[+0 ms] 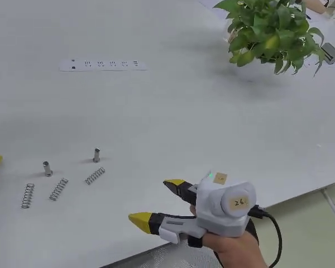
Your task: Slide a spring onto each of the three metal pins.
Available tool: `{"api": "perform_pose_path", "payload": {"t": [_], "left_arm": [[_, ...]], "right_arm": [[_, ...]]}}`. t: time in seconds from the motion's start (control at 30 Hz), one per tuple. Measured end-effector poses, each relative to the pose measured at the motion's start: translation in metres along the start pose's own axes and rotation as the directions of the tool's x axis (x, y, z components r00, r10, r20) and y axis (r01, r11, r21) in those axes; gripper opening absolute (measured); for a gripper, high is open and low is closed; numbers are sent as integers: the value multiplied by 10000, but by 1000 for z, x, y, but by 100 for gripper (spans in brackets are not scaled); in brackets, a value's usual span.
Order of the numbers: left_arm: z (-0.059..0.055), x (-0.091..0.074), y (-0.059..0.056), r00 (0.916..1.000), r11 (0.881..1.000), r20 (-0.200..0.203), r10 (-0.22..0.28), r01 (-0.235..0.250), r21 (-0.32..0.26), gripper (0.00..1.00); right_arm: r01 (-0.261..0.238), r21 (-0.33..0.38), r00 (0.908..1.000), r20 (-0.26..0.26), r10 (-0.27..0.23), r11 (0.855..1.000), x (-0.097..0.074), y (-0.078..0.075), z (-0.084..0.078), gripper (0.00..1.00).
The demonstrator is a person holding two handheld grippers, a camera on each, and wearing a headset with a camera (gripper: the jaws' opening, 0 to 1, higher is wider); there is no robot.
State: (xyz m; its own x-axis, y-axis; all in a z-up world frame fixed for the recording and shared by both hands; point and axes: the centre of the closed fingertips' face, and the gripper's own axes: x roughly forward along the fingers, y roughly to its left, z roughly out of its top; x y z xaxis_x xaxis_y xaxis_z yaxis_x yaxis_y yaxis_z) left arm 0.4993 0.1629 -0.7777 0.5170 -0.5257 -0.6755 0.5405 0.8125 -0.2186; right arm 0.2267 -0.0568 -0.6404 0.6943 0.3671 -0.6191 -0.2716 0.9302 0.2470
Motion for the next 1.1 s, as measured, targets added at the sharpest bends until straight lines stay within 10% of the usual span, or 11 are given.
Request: {"api": "perform_pose_path", "payload": {"t": [0.6, 0.9, 1.1], "left_arm": [[2, 2, -10, 9982, 9796, -42, 594, -574, 1924, 2], [-1, 1, -10, 9984, 9835, -488, 288, -196, 1797, 0], [8, -10, -9, 9998, 9889, -84, 201, -186, 1471, 0]], "right_arm": [[-194, -177, 9998, -41, 193, 9997, 6, 5, 7, 63], [-182, -216, 9998, -39, 182, 9996, 6, 6, 5, 63], [-67, -178, 10000, 70, 68, 9998, 2, 2, 5, 63]]}}
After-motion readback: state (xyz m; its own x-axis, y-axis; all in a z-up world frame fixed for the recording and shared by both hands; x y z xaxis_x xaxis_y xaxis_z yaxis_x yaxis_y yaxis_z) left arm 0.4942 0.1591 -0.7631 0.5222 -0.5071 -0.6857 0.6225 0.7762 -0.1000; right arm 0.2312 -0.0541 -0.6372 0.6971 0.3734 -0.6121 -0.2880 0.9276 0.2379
